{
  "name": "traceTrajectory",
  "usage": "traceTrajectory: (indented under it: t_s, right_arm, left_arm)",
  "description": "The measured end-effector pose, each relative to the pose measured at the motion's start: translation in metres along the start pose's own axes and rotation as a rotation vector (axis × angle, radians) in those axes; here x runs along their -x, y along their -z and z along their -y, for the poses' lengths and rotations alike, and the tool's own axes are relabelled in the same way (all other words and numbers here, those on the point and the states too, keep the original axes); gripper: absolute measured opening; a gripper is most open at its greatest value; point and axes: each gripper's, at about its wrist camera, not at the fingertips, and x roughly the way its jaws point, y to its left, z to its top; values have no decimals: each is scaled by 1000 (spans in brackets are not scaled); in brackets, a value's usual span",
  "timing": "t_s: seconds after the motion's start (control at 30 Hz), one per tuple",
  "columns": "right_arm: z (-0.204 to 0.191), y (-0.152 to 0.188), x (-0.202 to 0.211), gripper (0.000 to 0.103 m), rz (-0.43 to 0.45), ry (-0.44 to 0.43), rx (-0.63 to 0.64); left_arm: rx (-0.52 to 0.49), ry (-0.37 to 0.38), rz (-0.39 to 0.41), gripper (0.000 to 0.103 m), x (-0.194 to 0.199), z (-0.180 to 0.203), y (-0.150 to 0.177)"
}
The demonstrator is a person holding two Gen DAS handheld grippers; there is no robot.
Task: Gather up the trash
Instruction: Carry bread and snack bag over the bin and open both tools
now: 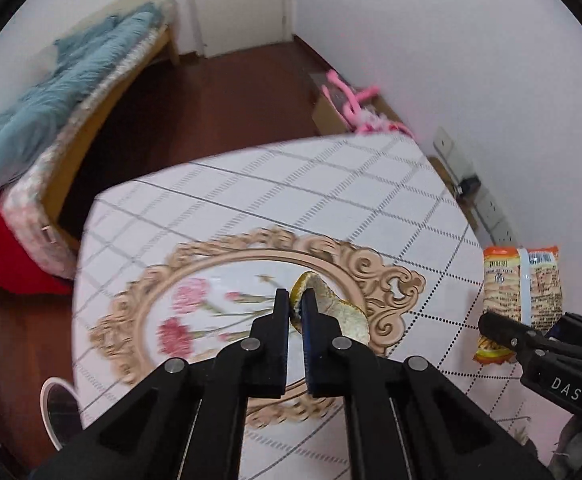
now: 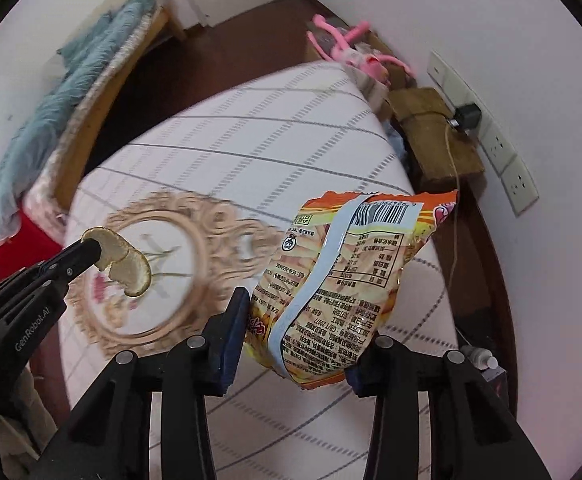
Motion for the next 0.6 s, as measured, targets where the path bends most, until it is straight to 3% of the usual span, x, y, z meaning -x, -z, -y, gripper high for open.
traceTrajectory:
  t_s: [0.23,0.6]
  right_arm:
    - [-72,19,52,44,44,-99,106]
    - [-245,67,110,43,80,-297,340]
  left_arm:
    - [76,-63,121,3,93,-69,24]
    - [256,-216,204,3,194,-213,98]
